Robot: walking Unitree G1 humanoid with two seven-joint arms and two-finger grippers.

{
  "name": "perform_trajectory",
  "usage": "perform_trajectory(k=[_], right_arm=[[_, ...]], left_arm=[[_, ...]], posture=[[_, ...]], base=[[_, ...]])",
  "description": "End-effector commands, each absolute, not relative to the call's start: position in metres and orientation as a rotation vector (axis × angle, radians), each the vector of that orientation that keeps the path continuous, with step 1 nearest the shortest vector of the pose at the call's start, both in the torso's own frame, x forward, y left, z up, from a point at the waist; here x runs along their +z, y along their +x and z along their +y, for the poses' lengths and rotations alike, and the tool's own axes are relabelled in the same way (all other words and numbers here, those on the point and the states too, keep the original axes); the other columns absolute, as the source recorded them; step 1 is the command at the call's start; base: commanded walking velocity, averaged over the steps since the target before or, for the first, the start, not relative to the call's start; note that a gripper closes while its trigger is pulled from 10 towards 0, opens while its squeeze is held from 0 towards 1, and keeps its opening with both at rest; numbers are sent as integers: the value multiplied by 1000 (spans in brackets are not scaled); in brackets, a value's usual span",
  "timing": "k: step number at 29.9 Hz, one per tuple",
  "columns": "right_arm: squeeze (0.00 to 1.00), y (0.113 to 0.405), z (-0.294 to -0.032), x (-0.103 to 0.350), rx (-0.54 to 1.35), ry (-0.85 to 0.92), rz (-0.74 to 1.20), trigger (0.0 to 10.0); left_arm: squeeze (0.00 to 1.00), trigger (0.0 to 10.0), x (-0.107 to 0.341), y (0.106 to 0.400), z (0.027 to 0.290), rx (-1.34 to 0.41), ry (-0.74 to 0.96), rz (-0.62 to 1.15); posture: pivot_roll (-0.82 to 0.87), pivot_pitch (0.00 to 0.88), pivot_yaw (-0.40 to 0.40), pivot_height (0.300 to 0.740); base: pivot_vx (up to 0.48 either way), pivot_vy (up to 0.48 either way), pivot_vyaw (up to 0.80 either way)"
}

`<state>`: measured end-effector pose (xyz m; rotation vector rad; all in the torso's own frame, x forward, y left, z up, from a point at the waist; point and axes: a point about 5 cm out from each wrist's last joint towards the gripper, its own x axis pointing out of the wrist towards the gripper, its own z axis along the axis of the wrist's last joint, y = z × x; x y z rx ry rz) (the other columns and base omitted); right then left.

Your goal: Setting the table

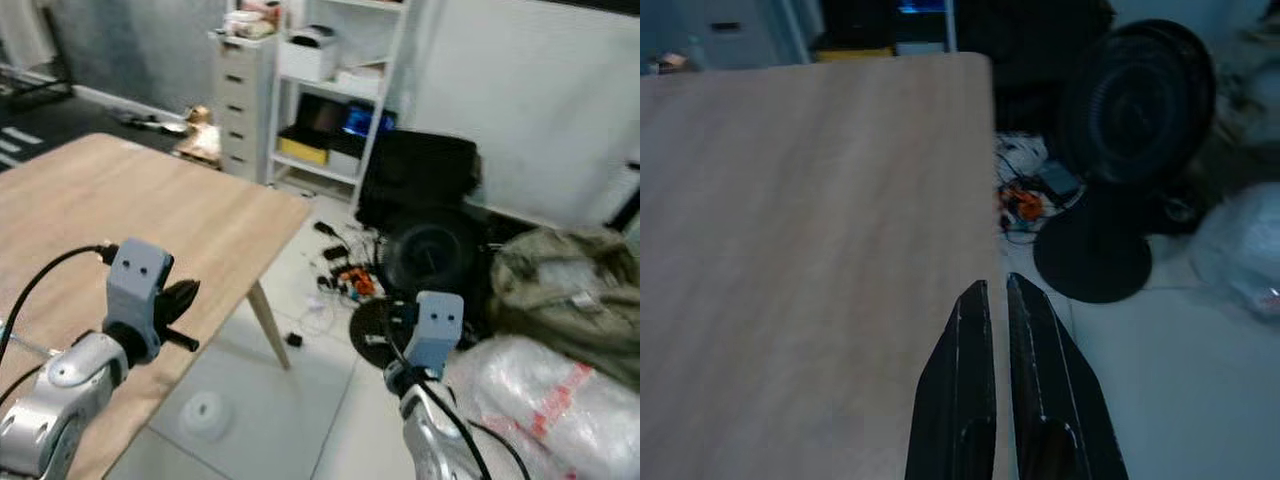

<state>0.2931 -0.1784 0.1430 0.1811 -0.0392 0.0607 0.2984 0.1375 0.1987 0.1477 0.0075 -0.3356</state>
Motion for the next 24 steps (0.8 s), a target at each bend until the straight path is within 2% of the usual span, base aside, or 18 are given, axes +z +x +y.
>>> perform_trajectory(k=[1, 24], right_arm=[[0, 291, -185, 140, 36, 174, -29, 10000], [0, 292, -185, 144, 40, 167, -37, 10000]], left_arm=[[0, 10000, 195, 298, 136, -352, 143, 17], [0, 10000, 183, 299, 145, -313, 121, 49]], posture=[[101, 68, 63, 740], [97, 66, 56, 740]], base=[[0, 0, -781], [0, 0, -781]])
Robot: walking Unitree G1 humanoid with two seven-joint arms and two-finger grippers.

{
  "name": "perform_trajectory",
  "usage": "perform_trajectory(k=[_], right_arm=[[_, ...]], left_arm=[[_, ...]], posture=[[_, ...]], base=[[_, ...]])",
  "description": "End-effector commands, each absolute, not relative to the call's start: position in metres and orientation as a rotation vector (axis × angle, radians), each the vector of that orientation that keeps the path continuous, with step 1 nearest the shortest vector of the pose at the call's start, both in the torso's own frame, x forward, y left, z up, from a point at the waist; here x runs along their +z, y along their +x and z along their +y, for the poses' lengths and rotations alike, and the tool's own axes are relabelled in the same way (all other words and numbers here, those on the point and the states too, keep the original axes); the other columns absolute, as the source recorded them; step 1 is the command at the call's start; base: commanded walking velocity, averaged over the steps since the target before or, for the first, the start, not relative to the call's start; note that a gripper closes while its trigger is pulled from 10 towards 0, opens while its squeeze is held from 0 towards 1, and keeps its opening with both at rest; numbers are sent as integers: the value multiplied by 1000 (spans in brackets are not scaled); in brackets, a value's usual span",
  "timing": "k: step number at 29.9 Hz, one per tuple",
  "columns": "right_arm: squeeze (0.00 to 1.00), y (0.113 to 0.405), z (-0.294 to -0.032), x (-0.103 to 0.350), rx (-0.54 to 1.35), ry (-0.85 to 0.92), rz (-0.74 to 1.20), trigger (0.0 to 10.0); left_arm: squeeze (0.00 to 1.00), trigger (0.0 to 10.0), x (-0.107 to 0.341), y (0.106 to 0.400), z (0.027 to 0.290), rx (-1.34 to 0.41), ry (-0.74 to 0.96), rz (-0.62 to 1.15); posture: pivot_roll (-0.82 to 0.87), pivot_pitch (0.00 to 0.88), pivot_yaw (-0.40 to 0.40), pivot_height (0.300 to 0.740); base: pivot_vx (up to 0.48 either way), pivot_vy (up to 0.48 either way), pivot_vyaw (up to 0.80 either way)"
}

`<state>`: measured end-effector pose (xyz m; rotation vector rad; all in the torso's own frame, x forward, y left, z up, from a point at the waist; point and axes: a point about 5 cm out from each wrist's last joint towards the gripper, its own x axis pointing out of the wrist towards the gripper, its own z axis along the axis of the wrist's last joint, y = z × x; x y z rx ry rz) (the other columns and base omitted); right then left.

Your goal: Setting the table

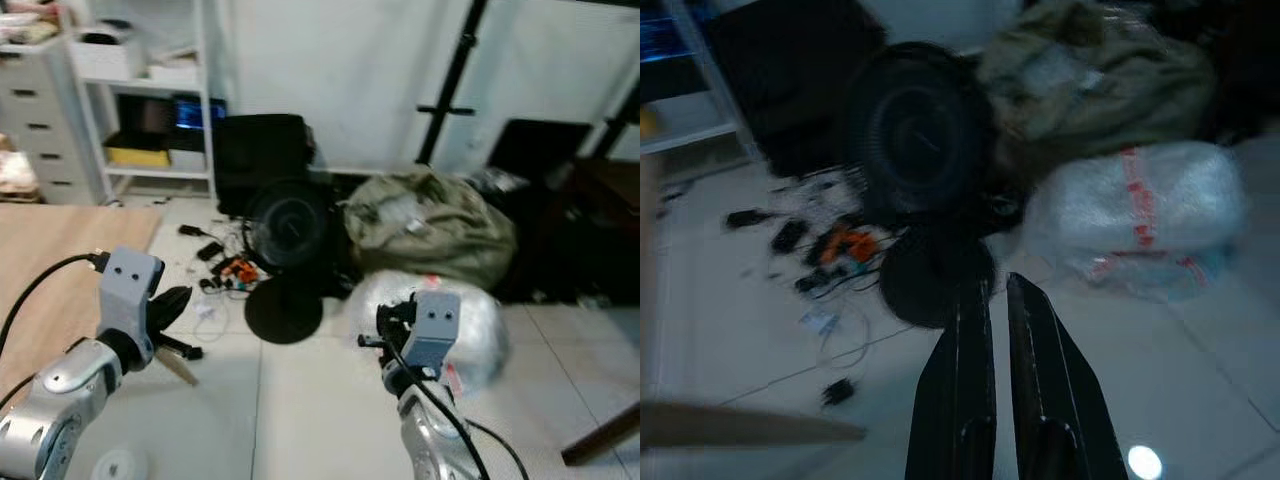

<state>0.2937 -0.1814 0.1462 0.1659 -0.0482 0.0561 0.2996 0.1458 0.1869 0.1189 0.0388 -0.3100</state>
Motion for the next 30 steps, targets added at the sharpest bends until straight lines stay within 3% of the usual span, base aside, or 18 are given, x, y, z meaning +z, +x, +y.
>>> perform_trajectory(k=[1, 30], right_arm=[[0, 292, -185, 144, 39, 166, -36, 10000], [0, 291, -186, 142, 42, 156, -28, 10000]], left_arm=[[0, 10000, 183, 299, 145, -314, 120, 49], [0, 10000, 177, 300, 142, -334, 109, 62]], posture=[[97, 66, 56, 740], [86, 59, 62, 740]], base=[[0, 0, -781], [0, 0, -781]])
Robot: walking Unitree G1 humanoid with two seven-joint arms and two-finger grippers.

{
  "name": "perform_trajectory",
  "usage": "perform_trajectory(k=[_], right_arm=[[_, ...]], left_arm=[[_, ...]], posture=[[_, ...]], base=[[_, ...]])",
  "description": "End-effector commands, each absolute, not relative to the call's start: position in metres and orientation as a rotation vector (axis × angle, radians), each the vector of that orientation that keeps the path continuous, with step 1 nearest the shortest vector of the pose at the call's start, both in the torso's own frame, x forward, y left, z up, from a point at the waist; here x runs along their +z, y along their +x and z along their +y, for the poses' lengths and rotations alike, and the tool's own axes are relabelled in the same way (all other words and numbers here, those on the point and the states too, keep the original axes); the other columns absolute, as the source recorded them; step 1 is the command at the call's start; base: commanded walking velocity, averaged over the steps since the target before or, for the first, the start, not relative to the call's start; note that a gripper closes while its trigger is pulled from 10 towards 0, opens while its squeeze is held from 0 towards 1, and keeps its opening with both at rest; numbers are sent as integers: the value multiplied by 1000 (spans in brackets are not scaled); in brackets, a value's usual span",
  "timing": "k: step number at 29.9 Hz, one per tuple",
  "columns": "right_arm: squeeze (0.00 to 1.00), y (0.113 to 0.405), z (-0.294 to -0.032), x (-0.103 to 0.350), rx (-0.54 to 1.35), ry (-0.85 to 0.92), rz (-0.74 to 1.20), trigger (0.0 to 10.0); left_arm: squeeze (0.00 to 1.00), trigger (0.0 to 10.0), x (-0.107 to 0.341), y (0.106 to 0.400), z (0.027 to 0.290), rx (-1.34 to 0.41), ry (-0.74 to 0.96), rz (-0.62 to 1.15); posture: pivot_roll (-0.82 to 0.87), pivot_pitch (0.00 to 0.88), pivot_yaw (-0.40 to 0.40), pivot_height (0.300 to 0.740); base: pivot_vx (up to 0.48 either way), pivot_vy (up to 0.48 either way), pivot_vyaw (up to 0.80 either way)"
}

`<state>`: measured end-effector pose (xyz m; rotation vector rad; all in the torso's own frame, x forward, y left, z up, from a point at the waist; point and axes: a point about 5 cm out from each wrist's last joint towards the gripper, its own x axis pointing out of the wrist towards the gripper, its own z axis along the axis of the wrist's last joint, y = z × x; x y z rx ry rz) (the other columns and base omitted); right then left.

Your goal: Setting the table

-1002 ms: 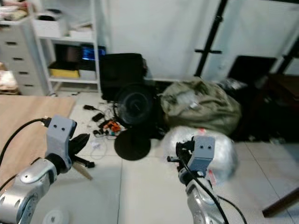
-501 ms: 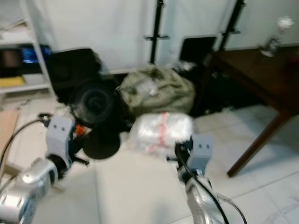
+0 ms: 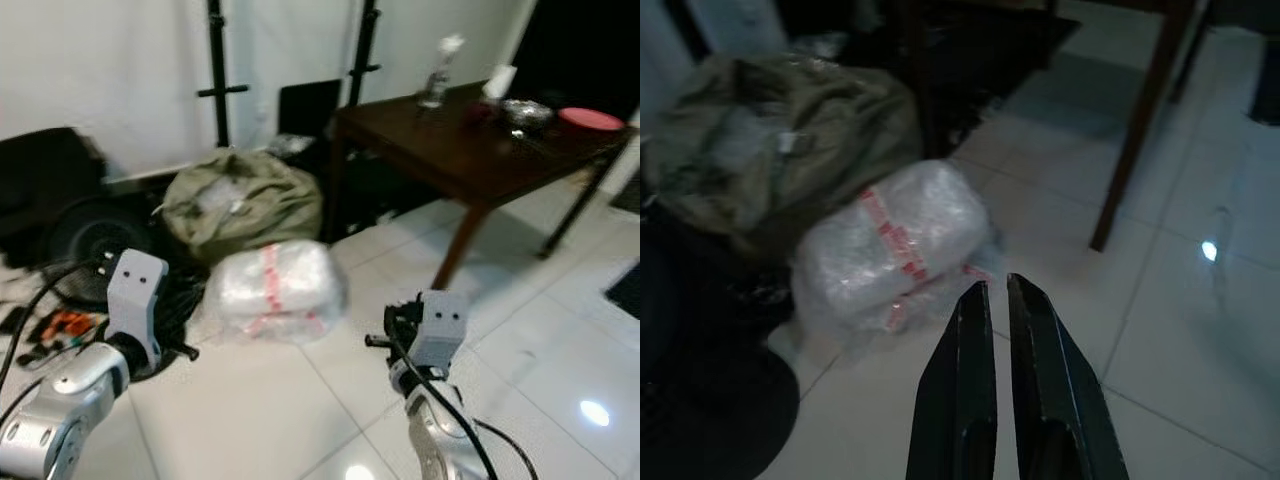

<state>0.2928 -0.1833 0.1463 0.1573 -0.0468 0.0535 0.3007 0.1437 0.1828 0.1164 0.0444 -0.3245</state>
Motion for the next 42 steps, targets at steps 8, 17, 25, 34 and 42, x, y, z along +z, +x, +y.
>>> perform_trajectory(k=[8, 17, 25, 34, 42], right_arm=[[0, 290, -186, 141, 39, 156, -25, 10000], [0, 289, -186, 141, 38, 155, -21, 10000], [0, 289, -186, 140, 38, 155, -18, 10000], [0, 288, -185, 139, 41, 156, -11, 10000], [0, 287, -182, 128, 51, 154, 23, 10000]], left_arm=[[0, 10000, 178, 301, 142, -336, 85, 67], [0, 10000, 180, 300, 140, -356, 37, 70], [0, 10000, 179, 298, 140, -358, 9, 76], [0, 10000, 171, 299, 144, -337, 32, 76], [0, 10000, 150, 298, 149, -315, 112, 105]], posture=[[85, 64, 63, 740], [85, 66, 63, 740], [86, 70, 61, 740], [86, 73, 59, 740], [86, 72, 54, 740]], base=[[0, 0, -780], [0, 0, -781], [0, 0, -780], [0, 0, -781], [0, 0, -781]])
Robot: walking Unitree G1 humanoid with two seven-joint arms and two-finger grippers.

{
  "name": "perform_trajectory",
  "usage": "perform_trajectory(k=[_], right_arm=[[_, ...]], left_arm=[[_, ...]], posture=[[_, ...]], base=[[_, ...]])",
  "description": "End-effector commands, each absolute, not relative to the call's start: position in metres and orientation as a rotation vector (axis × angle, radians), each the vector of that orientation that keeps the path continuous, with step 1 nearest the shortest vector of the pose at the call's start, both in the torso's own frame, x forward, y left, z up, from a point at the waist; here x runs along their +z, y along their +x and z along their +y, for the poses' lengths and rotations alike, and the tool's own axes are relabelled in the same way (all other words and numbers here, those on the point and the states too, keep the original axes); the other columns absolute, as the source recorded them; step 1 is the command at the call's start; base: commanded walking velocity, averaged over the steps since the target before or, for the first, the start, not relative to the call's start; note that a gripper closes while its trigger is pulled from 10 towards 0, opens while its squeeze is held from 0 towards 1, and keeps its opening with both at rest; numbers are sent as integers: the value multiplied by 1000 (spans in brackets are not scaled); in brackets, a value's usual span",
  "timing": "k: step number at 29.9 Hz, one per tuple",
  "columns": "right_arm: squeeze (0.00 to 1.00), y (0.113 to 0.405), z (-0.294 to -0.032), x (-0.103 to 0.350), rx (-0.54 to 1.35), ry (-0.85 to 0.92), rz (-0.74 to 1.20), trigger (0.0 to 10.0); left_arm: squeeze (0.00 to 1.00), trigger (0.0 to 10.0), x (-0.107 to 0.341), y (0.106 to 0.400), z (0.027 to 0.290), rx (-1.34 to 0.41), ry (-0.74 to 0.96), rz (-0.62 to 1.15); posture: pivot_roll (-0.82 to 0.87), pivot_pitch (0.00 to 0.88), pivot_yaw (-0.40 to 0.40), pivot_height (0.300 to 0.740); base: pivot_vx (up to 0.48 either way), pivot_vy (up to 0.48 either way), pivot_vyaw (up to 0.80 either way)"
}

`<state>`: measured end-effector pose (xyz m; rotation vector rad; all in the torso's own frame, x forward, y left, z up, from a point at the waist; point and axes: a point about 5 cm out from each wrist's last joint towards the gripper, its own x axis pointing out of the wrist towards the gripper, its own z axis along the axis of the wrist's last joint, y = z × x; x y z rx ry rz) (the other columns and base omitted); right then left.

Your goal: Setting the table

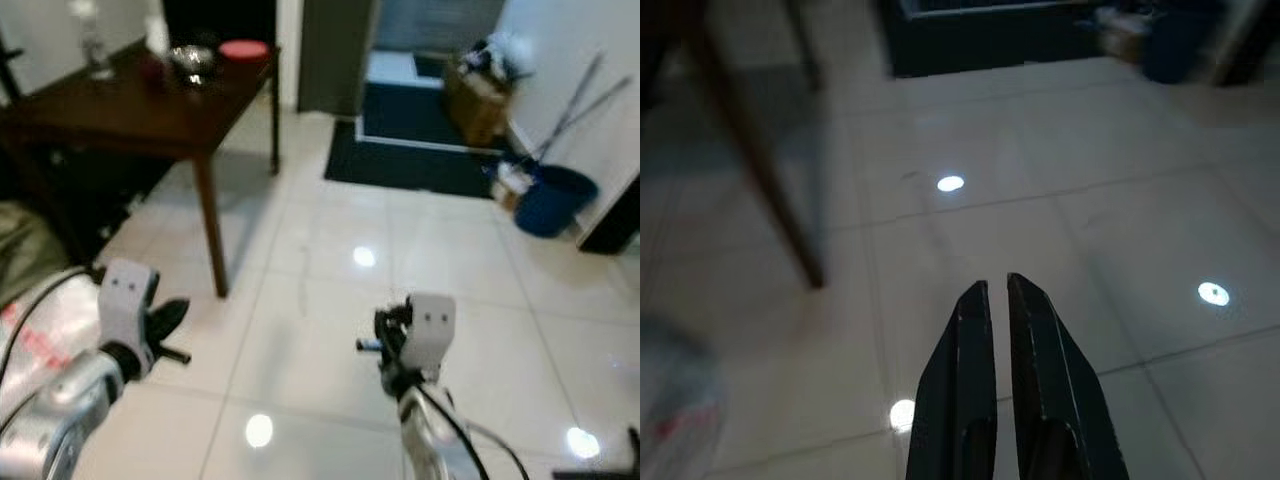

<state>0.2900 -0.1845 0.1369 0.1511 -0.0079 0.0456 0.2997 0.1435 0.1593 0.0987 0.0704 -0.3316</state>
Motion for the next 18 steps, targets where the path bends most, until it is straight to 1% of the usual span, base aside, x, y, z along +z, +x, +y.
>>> perform_trajectory(k=[1, 3, 5, 6, 7, 9, 10, 11, 13, 14, 15, 16, 18], right_arm=[[0, 286, -181, 122, 54, 151, 46, 10000], [0, 283, -179, 104, 54, 145, 105, 10000], [0, 283, -179, 104, 54, 145, 105, 10000], [0, 280, -178, 92, 53, 138, 141, 10000], [0, 280, -178, 92, 53, 138, 141, 10000], [0, 269, -177, 60, 52, 125, 249, 10000], [0, 269, -177, 60, 52, 125, 249, 10000], [0, 262, -176, 44, 54, 114, 306, 10000], [0, 262, -176, 44, 54, 114, 306, 10000], [0, 255, -175, 27, 67, 112, 367, 10000], [0, 255, -175, 27, 67, 112, 367, 10000], [0, 249, -173, 14, 82, 84, 410, 10000], [0, 242, -168, -3, 133, 28, 467, 10000]], left_arm=[[0, 10000, 142, 297, 150, -315, 133, 122], [0, 10000, 126, 292, 151, -324, 178, 158], [0, 10000, 126, 292, 151, -324, 178, 158], [0, 10000, 118, 289, 151, -331, 182, 180], [0, 10000, 118, 289, 151, -331, 182, 180], [0, 10000, 97, 282, 154, -330, 188, 246], [0, 10000, 97, 282, 154, -330, 188, 246], [0, 10000, 86, 279, 157, -325, 193, 280], [0, 10000, 86, 279, 157, -325, 193, 280], [0, 10000, 72, 274, 162, -314, 203, 323], [0, 10000, 72, 274, 162, -314, 203, 323], [0, 10000, 60, 270, 167, -304, 230, 349], [0, 10000, 34, 261, 181, -230, 317, 408]], posture=[[85, 71, 52, 740], [87, 72, 49, 740], [87, 72, 49, 740], [86, 70, 49, 740], [86, 70, 49, 740], [87, 73, 47, 740], [87, 73, 47, 740], [85, 72, 48, 740], [85, 72, 48, 740], [86, 72, 49, 740], [86, 72, 49, 740], [86, 72, 49, 740], [87, 70, 43, 740]], base=[[0, 0, -781], [0, 0, -781], [0, 0, -781], [0, 0, -781], [0, 0, -781], [0, 0, -775], [0, 0, -775], [0, 0, -781], [0, 0, -781], [0, 0, -775], [0, 0, -775], [0, 0, 0], [392, 0, 0]])
